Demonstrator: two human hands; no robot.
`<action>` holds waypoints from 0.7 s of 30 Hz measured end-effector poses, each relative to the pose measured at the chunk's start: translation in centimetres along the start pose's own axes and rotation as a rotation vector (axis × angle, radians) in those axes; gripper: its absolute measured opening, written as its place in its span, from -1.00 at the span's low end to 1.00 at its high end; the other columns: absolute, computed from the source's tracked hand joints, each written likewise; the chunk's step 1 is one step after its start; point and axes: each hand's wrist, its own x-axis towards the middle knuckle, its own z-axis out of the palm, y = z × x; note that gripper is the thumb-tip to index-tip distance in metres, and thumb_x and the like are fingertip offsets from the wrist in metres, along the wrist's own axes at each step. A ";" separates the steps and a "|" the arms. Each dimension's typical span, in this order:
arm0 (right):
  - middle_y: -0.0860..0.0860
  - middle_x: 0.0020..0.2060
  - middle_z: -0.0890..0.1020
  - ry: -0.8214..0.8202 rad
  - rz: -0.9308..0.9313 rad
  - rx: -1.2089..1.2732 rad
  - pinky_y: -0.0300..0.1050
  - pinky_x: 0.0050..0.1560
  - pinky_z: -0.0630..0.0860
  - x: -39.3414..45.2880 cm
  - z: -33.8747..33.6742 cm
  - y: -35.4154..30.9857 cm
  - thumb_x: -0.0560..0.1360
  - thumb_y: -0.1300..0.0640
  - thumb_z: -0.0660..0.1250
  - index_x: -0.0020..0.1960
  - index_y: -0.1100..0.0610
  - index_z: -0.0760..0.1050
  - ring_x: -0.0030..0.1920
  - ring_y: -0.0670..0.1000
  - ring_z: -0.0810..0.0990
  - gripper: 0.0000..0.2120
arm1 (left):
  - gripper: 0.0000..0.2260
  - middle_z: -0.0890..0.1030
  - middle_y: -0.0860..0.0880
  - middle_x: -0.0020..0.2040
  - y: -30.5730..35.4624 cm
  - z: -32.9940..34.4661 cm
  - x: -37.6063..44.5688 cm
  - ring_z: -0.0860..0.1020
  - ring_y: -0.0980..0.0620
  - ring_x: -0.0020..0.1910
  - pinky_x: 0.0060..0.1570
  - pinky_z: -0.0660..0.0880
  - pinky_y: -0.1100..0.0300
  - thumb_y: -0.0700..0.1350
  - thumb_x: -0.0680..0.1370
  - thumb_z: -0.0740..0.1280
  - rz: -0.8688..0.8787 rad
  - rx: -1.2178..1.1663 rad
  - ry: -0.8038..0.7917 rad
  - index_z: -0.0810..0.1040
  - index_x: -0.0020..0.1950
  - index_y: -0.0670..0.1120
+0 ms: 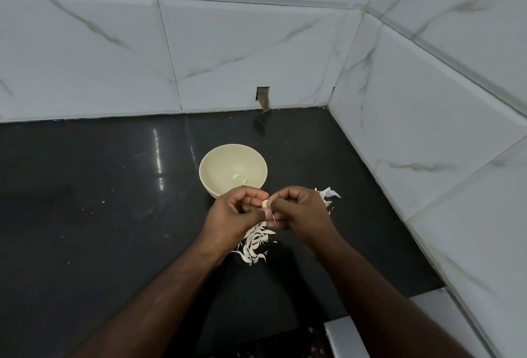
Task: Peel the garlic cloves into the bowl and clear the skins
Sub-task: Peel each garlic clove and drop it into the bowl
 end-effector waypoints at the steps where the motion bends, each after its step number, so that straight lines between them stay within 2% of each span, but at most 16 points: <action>1: 0.19 -0.34 0.63 -0.010 0.006 -0.001 -0.07 -0.24 0.62 0.0 0.0 -0.1 0.50 0.41 0.34 -0.13 0.33 0.57 -0.31 0.08 0.56 -0.94 | -0.77 0.68 -0.23 -0.04 0.0 0.0 0.1 0.64 -0.01 -0.12 -0.05 0.61 0.15 -0.35 0.42 0.54 0.012 0.035 0.012 0.69 0.01 -0.11; 3: 0.24 -0.30 0.65 -0.030 0.013 -0.010 -0.06 -0.23 0.59 0.0 -0.2 -0.2 0.49 0.43 0.31 -0.13 0.36 0.56 -0.26 0.13 0.56 -0.93 | -0.79 0.70 -0.18 -0.09 0.0 0.0 0.2 0.64 0.02 -0.14 -0.07 0.60 0.16 -0.33 0.43 0.54 0.018 0.076 0.030 0.70 -0.02 -0.09; 7: 0.41 -0.22 0.63 -0.011 -0.016 -0.131 0.11 -0.15 0.54 0.4 -0.5 0.0 0.47 0.40 0.32 -0.12 0.40 0.59 -0.25 0.19 0.55 -0.92 | -0.81 0.71 -0.03 -0.19 0.1 0.1 0.3 0.65 0.11 -0.21 -0.13 0.60 0.21 -0.34 0.43 0.53 -0.006 0.104 0.057 0.68 -0.07 -0.08; 11: 0.29 -0.34 0.64 0.031 -0.093 -0.302 0.00 -0.29 0.53 0.7 -0.5 0.2 0.42 0.32 0.35 -0.19 0.29 0.61 -0.38 0.12 0.56 -0.93 | -0.81 0.72 -0.05 -0.19 0.1 0.3 0.3 0.66 0.07 -0.21 -0.09 0.63 0.14 -0.34 0.42 0.53 -0.010 0.134 0.088 0.69 -0.11 -0.05; 16: 0.05 -0.45 0.64 0.074 -0.164 -0.550 -0.11 -0.32 0.51 0.7 -0.2 0.5 0.37 0.18 0.37 -0.28 0.13 0.57 -0.44 -0.08 0.55 -0.94 | -0.80 0.72 0.00 -0.19 -0.1 0.4 0.3 0.69 0.06 -0.18 -0.09 0.63 0.15 -0.31 0.40 0.54 -0.018 0.164 0.110 0.71 -0.11 -0.02; 21: 0.19 -0.41 0.64 0.019 -0.104 -0.426 -0.07 -0.33 0.50 0.9 -0.5 0.2 0.40 0.28 0.36 -0.24 0.25 0.57 -0.43 0.04 0.56 -0.94 | -0.81 0.72 -0.05 -0.21 0.2 0.4 0.0 0.67 0.10 -0.22 -0.17 0.60 0.28 -0.39 0.41 0.51 -0.059 0.034 0.084 0.69 -0.06 -0.15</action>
